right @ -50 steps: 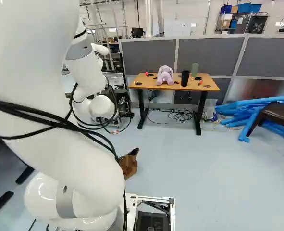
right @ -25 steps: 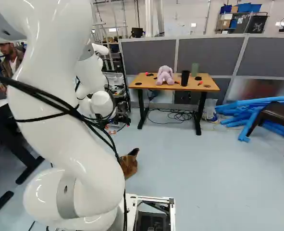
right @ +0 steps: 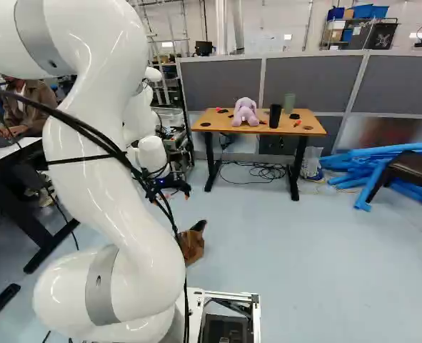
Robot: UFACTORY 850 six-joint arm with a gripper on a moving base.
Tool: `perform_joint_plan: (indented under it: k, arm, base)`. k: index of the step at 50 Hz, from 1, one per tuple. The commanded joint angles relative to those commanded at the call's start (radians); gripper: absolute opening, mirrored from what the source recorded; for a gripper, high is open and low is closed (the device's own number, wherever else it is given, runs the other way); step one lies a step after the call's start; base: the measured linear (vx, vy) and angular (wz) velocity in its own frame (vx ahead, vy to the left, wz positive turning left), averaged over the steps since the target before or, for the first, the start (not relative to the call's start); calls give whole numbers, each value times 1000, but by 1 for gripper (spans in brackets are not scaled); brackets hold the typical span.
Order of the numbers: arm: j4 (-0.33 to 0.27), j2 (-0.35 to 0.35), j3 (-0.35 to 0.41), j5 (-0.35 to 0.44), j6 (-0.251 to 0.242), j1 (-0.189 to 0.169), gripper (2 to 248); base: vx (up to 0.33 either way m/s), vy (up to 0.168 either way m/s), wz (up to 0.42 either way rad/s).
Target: Pick up the bag on the ground and place it on the table
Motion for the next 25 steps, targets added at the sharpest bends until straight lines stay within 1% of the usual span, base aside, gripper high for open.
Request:
perform_joint_plan:
  k: [4, 8, 25]
  arm:
    - [0, -30, -28, -32, 0, 5, 247]
    - [0, -59, -56, -46, 0, 10, 247]
    - [0, -172, -167, -55, 0, 22, 247]
  base:
    - [0, 0, 0]
    - [0, 0, 0]
    - [0, 0, 0]
